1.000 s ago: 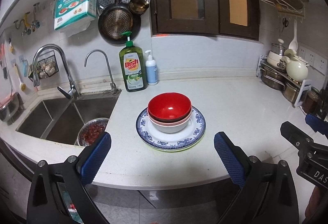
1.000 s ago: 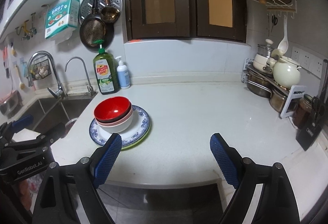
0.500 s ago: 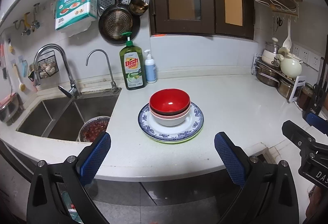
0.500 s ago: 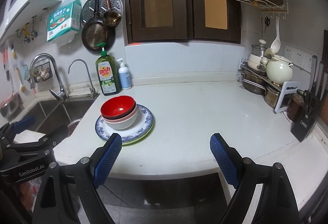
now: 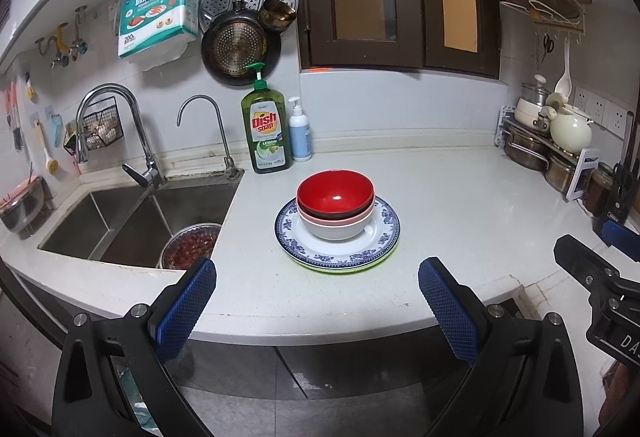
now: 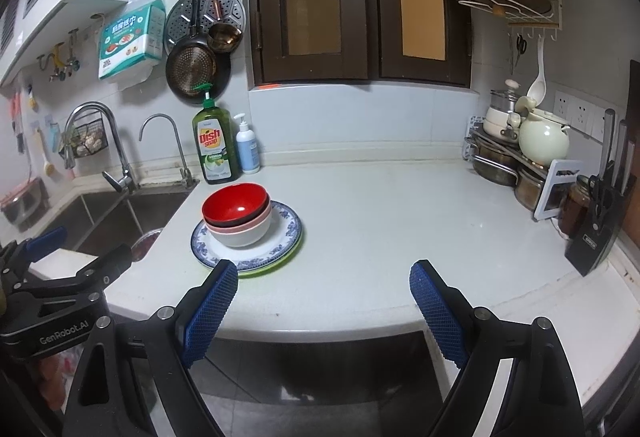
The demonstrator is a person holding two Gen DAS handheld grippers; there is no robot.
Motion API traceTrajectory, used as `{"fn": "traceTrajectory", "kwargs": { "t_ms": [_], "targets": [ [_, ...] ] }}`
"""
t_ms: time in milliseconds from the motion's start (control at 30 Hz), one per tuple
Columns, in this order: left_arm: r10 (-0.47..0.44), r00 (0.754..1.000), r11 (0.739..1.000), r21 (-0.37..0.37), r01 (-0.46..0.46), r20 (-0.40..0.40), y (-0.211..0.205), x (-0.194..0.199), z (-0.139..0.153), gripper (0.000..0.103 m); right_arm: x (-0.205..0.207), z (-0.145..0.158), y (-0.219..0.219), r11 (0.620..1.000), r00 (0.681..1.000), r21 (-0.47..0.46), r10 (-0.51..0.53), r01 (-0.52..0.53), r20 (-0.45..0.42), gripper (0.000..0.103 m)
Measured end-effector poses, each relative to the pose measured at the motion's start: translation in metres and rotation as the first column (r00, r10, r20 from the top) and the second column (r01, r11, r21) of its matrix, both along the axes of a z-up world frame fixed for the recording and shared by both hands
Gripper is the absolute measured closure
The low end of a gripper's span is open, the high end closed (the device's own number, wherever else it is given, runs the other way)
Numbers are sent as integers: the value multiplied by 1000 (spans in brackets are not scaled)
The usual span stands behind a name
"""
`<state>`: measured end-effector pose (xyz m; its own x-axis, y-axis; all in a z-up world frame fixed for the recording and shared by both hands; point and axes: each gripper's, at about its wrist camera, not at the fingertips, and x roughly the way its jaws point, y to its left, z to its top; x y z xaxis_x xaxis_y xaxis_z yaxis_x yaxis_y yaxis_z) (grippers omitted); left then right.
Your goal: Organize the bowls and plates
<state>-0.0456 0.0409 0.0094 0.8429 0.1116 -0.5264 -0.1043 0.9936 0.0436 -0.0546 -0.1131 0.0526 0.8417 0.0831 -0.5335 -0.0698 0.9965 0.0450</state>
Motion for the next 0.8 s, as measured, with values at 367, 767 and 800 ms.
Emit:
{"fn": "traceTrajectory", "kwargs": {
  "t_ms": [367, 767, 800],
  "targets": [
    [-1, 1000, 1000, 11, 1, 13, -1, -2, 1, 0, -2, -1, -2, 1000, 1000, 11, 12, -12, 0, 14],
    [2, 1000, 1000, 18, -3, 18, 3, -1, 3, 0, 0, 1, 1, 1000, 1000, 7, 21, -21, 4, 14],
    [0, 1000, 1000, 18, 0, 18, 3, -1, 3, 0, 0, 1, 2, 1000, 1000, 5, 24, -24, 6, 14]
  ]
}}
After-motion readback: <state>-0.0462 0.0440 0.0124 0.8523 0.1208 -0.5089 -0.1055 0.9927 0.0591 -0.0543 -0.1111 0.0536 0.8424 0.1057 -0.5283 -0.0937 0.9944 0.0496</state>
